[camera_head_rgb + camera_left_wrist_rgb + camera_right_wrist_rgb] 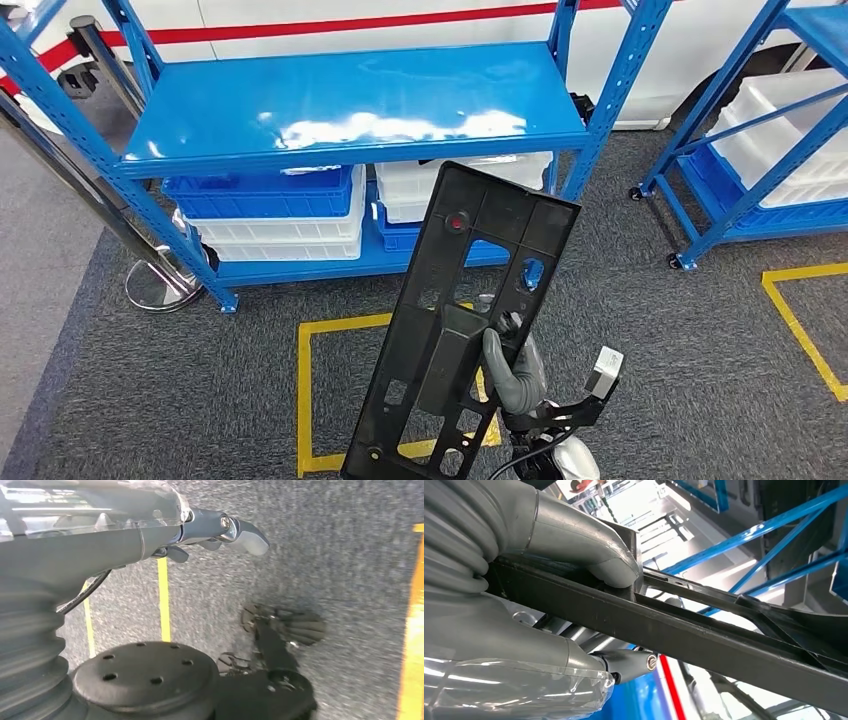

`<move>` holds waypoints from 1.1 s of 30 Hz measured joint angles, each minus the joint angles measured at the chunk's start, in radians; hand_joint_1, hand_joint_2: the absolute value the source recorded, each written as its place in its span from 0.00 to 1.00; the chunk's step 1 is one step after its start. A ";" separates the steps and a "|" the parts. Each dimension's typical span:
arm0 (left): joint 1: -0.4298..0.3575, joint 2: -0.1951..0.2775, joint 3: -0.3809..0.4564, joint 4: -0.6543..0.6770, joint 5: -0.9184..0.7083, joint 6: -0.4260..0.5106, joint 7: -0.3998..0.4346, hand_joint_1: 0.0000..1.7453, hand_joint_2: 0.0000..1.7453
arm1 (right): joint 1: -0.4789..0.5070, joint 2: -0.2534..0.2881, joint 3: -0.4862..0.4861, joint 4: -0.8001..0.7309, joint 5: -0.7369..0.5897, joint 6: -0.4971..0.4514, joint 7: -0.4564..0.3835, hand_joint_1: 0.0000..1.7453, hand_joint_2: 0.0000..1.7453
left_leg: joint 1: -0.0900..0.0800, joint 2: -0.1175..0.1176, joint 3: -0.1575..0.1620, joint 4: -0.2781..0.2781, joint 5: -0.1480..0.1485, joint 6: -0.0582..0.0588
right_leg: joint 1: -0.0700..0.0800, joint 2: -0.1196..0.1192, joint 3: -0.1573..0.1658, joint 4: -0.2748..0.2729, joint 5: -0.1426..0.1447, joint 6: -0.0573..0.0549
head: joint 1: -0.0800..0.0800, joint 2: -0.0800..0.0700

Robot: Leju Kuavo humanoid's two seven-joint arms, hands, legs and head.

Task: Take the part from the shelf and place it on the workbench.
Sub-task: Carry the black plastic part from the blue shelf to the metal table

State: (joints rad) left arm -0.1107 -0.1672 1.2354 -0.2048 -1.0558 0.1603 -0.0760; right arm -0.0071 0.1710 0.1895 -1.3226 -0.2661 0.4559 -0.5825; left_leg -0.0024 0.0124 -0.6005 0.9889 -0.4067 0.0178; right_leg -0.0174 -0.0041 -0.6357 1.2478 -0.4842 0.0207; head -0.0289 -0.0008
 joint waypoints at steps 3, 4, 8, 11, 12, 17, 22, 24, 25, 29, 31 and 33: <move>0.000 0.003 -0.001 0.000 -0.005 -0.005 0.000 0.00 1.00 | -0.003 0.002 -0.003 0.012 0.012 -0.010 -0.003 1.00 1.00 | -0.003 -0.001 -0.035 0.023 0.020 -0.013 | 0.005 0.002 0.134 -0.192 -0.039 -0.014 | 0.000 0.000; 0.001 0.004 -0.001 0.000 -0.005 -0.006 -0.001 0.00 1.00 | -0.003 0.003 -0.004 0.015 0.015 -0.013 -0.004 1.00 1.00 | -0.004 -0.002 -0.040 0.025 0.029 -0.019 | 0.009 0.004 0.148 -0.222 -0.052 -0.022 | 0.000 0.000; 0.008 0.005 -0.001 0.000 -0.004 -0.006 -0.012 0.00 1.00 | 0.006 0.004 -0.010 0.026 0.027 -0.019 -0.005 1.00 1.00 | 0.004 -0.006 -0.068 0.069 -0.020 -0.041 | 0.007 -0.001 0.112 -0.233 -0.014 -0.056 | 0.000 0.000; 0.012 0.003 -0.004 0.000 -0.011 -0.009 -0.023 0.00 1.00 | 0.028 0.004 -0.013 0.030 0.040 -0.018 -0.006 1.00 1.00 | 0.009 -0.007 -0.107 0.251 -0.164 -0.054 | 0.008 -0.004 0.068 -0.231 0.022 -0.064 | -0.002 0.000; 0.012 0.002 -0.006 0.000 -0.013 -0.009 -0.025 0.00 1.00 | 0.039 0.004 -0.014 0.031 0.045 -0.017 -0.007 1.00 1.00 | 0.009 -0.007 -0.108 0.299 -0.175 -0.055 | 0.009 -0.005 0.052 -0.229 0.033 -0.063 | -0.002 0.000; 0.013 -0.002 -0.015 0.000 -0.017 -0.008 -0.026 0.00 1.00 | 0.068 0.003 -0.016 0.032 0.053 -0.017 -0.016 1.00 1.00 | 0.007 -0.009 0.103 0.087 -0.104 -0.042 | 0.012 -0.005 -0.013 -0.219 0.084 -0.050 | -0.002 0.000; 0.014 -0.012 -0.019 0.000 -0.029 -0.005 0.014 0.00 1.00 | 0.082 0.002 -0.016 0.031 0.070 -0.039 -0.008 1.00 1.00 | 0.003 -0.007 0.151 -0.032 -0.098 -0.016 | 0.011 -0.005 -0.028 -0.225 0.111 -0.021 | -0.001 0.000; 0.015 -0.018 -0.024 0.000 -0.043 -0.005 0.039 0.00 1.00 | 0.100 0.001 -0.012 0.017 0.121 -0.105 -0.039 1.00 1.00 | 0.006 -0.003 0.130 -0.036 -0.075 0.000 | 0.011 -0.002 -0.053 -0.160 0.034 -0.012 | 0.000 0.000; 0.016 -0.019 -0.029 0.000 -0.050 -0.006 0.049 0.00 1.00 | 0.111 0.000 -0.006 -0.005 0.158 -0.154 -0.062 1.00 1.00 | 0.003 -0.003 0.113 -0.031 -0.065 0.006 | 0.011 0.000 -0.070 -0.098 -0.021 -0.009 | 0.001 0.000; 0.015 -0.018 -0.038 0.000 -0.053 -0.003 0.062 0.00 1.00 | 0.116 -0.002 0.041 -0.177 0.241 -0.229 -0.112 1.00 1.00 | -0.002 0.003 0.037 0.004 -0.037 0.006 | 0.008 0.001 -0.074 0.062 -0.059 -0.002 | 0.001 0.000; 0.012 -0.013 -0.038 0.000 -0.047 0.003 0.056 0.00 1.00 | 0.087 -0.002 0.074 -0.270 0.213 -0.173 -0.114 1.00 1.00 | -0.001 0.005 0.005 0.026 -0.029 0.001 | 0.003 0.002 0.005 -0.027 -0.013 -0.003 | 0.001 0.000; 0.006 -0.008 -0.039 0.000 -0.043 0.001 0.046 0.00 1.00 | 0.049 0.000 0.102 -0.352 0.180 -0.112 -0.116 1.00 1.00 | -0.003 0.005 -0.016 0.042 -0.020 -0.007 | 0.006 0.004 0.083 -0.145 -0.020 -0.011 | 0.000 0.000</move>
State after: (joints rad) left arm -0.1043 -0.1752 1.1967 -0.2045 -1.0993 0.1611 -0.0298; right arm 0.0415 0.1706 0.2918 -1.6747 -0.0860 0.3441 -0.6985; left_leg -0.0049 0.0171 -0.6161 1.0306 -0.4266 0.0111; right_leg -0.0110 -0.0005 -0.5523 1.1023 -0.5043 0.0098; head -0.0286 -0.0008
